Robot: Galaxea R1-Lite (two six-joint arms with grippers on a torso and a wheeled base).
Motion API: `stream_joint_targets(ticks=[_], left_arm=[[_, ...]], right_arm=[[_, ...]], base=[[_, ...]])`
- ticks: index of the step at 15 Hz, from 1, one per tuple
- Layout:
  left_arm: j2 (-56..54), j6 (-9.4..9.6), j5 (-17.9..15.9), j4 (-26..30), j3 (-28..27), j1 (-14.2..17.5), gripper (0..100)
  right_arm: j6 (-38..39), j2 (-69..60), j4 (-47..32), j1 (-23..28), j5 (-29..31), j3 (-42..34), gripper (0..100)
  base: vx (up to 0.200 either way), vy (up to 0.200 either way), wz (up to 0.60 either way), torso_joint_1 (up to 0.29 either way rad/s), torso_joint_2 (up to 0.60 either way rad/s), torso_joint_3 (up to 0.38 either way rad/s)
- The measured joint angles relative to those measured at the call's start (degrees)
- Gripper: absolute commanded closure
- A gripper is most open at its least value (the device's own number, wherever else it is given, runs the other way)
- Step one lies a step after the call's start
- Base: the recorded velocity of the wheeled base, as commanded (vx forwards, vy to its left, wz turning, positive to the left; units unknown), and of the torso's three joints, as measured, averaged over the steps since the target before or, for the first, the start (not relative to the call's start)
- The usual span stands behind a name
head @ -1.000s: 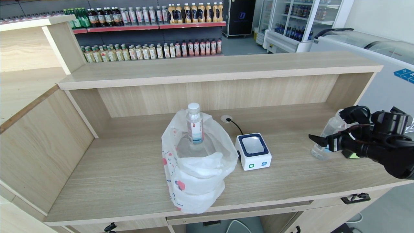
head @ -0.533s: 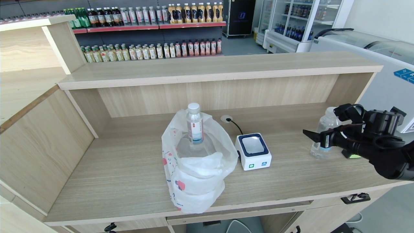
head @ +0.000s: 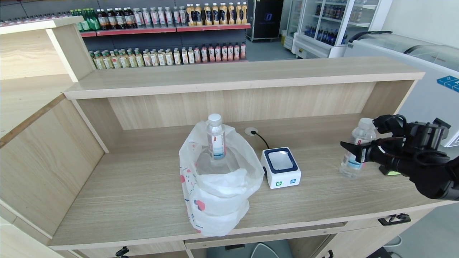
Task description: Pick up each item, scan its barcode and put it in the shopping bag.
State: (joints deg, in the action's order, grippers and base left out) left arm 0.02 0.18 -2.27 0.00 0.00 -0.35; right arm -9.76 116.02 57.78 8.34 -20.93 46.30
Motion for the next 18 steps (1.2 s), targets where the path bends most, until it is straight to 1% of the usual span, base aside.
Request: stream_joint_targets(ticks=[1, 3, 5, 6, 8, 9, 11, 13, 14, 16, 17, 18], left_arm=[[0.00, -0.02, 0.00, 0.00, 0.00, 0.00, 0], [0.00, 0.00, -0.02, 0.00, 0.00, 0.00, 0], [0.00, -0.02, -0.02, 0.00, 0.00, 0.00, 0], [0.00, 0.00, -0.02, 0.00, 0.00, 0.00, 0], [0.00, 0.00, -0.02, 0.00, 0.00, 0.02, 0], [0.00, -0.02, 0.00, 0.00, 0.00, 0.02, 0], [0.00, -0.02, -0.02, 0.00, 0.00, 0.02, 0], [0.00, 0.00, -0.02, 0.00, 0.00, 0.00, 0], [0.00, 0.00, -0.02, 0.00, 0.00, 0.00, 0], [0.00, 0.00, -0.02, 0.00, 0.00, 0.00, 0], [0.00, 0.00, -0.02, 0.00, 0.00, 0.02, 0], [0.00, 0.00, 0.00, 0.00, 0.00, 0.00, 0]], right_arm=[[2.05, -1.13, -1.07, -0.27, -1.40, 0.02, 100], [5.86, -5.44, -6.66, -0.99, -5.56, 0.74, 100], [9.45, -10.67, -14.51, -1.82, -10.48, 2.56, 100], [11.57, -13.95, -20.39, -2.30, -13.39, 4.52, 100], [15.48, -21.04, -35.51, -4.35, -18.51, 11.78, 100], [16.68, -23.93, -42.46, -5.86, -20.15, 15.87, 100], [18.57, -28.54, -53.22, -9.59, -22.24, 23.41, 100], [22.19, -31.45, -60.12, -13.57, -22.80, 29.66, 100], [24.43, -32.41, -62.35, -14.97, -22.88, 32.44, 100], [28.18, -34.13, -69.63, -17.85, -23.45, 37.29, 100], [28.59, -35.17, -71.90, -19.19, -25.51, 38.79, 100], [28.45, -36.06, -72.53, -20.37, -27.16, 39.40, 100]], base=[[0.000, 0.000, 0.00, 0.000, 0.00, 0.000], [0.000, 0.000, 0.00, 0.000, 0.00, 0.000], [0.000, 0.000, 0.00, 0.000, 0.00, 0.000], [0.000, 0.000, 0.00, 0.000, 0.00, 0.000], [0.000, 0.000, 0.00, 0.000, 0.00, 0.000], [0.000, 0.000, 0.00, 0.000, 0.00, 0.000], [0.000, 0.000, 0.00, 0.000, 0.00, 0.000], [0.000, 0.000, 0.00, 0.000, 0.00, 0.000], [0.000, 0.000, 0.00, 0.000, 0.00, 0.000], [0.000, 0.000, 0.00, 0.000, 0.00, 0.000], [0.000, 0.000, 0.00, 0.000, 0.00, 0.000], [0.000, 0.000, 0.00, 0.000, 0.00, 0.000]])
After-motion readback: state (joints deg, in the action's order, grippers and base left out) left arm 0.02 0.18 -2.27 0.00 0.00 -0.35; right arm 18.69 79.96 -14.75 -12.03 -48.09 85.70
